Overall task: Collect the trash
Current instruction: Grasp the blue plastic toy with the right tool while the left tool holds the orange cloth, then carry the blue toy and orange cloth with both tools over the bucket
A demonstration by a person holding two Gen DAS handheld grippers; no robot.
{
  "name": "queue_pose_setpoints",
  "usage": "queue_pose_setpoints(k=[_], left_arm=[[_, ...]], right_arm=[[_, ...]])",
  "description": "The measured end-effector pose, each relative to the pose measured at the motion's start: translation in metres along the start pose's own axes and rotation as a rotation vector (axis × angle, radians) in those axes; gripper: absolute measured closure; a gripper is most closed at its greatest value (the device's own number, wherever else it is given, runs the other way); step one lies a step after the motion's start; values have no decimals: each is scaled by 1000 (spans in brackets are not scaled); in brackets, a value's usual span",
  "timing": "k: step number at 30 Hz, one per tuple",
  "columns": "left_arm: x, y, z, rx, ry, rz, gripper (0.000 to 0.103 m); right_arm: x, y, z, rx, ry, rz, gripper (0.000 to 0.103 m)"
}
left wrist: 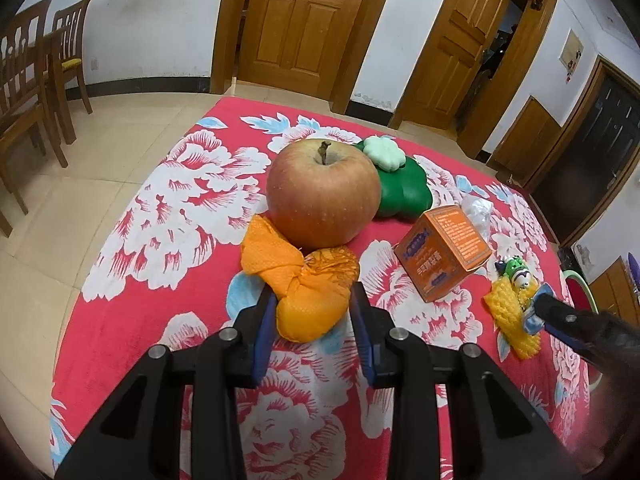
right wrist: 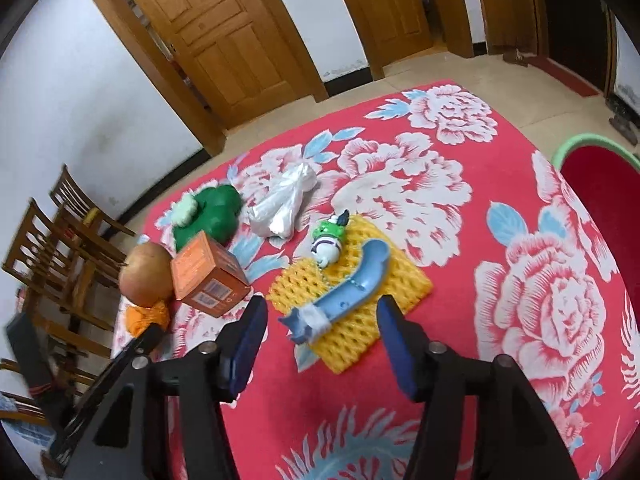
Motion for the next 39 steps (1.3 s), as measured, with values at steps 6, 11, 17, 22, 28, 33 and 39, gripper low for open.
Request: queue_pose_setpoints(k=[6, 11, 17, 22, 28, 33, 39], left_arm=[[-1, -2, 0, -11, -1, 10, 68], [-1, -2, 0, -8, 1, 7, 68], [-3, 0, 0, 1, 7, 10, 68], [-13, 1, -1, -7, 11, 43, 68], [-33, 8, 4, -12, 20, 71, 68], [-51, 24, 9, 6, 37, 102, 68], [-70, 49, 12, 39, 52, 145, 68]], right_arm=[[14, -8, 4, -74, 9, 79, 48], [9, 5, 4, -50, 9, 62, 69], [-15, 16, 6, -36, 47, 5, 73], [-40, 26, 9, -28, 84, -25, 73], [-70, 40, 11, -19, 130, -53, 73], [-90, 53, 16, -11, 163, -59, 73], [-112, 77, 21, 28, 194, -56, 73]])
Point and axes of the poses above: each gripper's, at about its wrist camera, not at the fingertips, and x roughly the way its jaws point, y to its right, z to its underside, the point moved 6 cm from there along x, roughly the way its jaws point, and after that the axes turned 2 degrees about -y, right-handed, at the moved point
